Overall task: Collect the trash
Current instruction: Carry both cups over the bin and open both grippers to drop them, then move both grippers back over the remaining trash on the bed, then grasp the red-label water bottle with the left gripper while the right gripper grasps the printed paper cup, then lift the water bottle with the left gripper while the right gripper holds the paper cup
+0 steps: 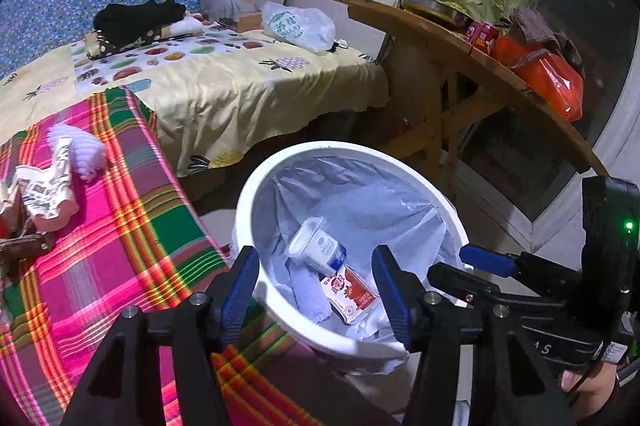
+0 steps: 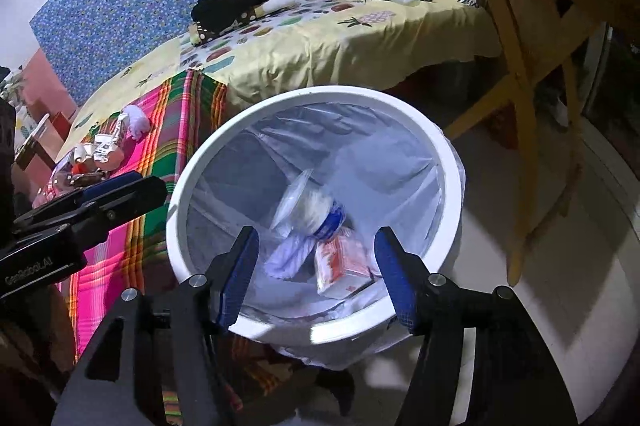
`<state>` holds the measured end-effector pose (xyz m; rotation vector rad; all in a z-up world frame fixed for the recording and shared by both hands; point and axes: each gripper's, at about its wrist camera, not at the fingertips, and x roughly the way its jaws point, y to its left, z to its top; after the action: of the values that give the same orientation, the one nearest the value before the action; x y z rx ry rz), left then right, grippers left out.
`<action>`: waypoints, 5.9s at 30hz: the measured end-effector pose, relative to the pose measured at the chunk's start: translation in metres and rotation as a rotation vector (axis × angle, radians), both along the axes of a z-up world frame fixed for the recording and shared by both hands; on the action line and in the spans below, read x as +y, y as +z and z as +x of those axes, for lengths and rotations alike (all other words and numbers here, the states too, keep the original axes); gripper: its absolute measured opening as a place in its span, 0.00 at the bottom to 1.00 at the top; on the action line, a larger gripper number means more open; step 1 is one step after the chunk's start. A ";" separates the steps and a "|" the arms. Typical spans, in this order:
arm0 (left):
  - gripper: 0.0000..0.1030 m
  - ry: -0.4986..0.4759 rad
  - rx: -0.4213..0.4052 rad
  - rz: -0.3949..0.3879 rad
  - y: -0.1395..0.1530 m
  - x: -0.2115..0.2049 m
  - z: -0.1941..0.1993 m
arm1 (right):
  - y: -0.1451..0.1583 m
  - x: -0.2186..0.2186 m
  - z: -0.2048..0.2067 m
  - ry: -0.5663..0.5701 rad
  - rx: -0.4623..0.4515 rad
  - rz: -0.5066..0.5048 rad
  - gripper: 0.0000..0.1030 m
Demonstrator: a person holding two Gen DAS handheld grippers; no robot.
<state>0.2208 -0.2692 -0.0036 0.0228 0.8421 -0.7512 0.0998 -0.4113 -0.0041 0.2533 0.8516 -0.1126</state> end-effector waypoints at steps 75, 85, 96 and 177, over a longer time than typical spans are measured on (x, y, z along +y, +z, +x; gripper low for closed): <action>0.60 0.435 -0.124 0.117 0.016 0.315 0.069 | 0.013 0.182 0.110 0.379 -0.031 0.029 0.58; 0.64 0.317 -0.086 0.124 0.003 0.310 0.095 | 0.004 0.175 0.140 0.348 -0.002 0.088 0.58; 0.67 0.213 -0.018 0.157 -0.013 0.303 0.082 | -0.010 0.180 0.163 0.379 0.041 0.146 0.58; 0.57 0.478 0.070 0.152 -0.001 0.308 -0.021 | 0.023 0.168 0.058 0.379 -0.053 0.155 0.29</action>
<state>0.2002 0.0388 -0.0049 -0.0681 0.9245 -0.2398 0.1583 -0.2436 0.0191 0.2343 0.8433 0.3139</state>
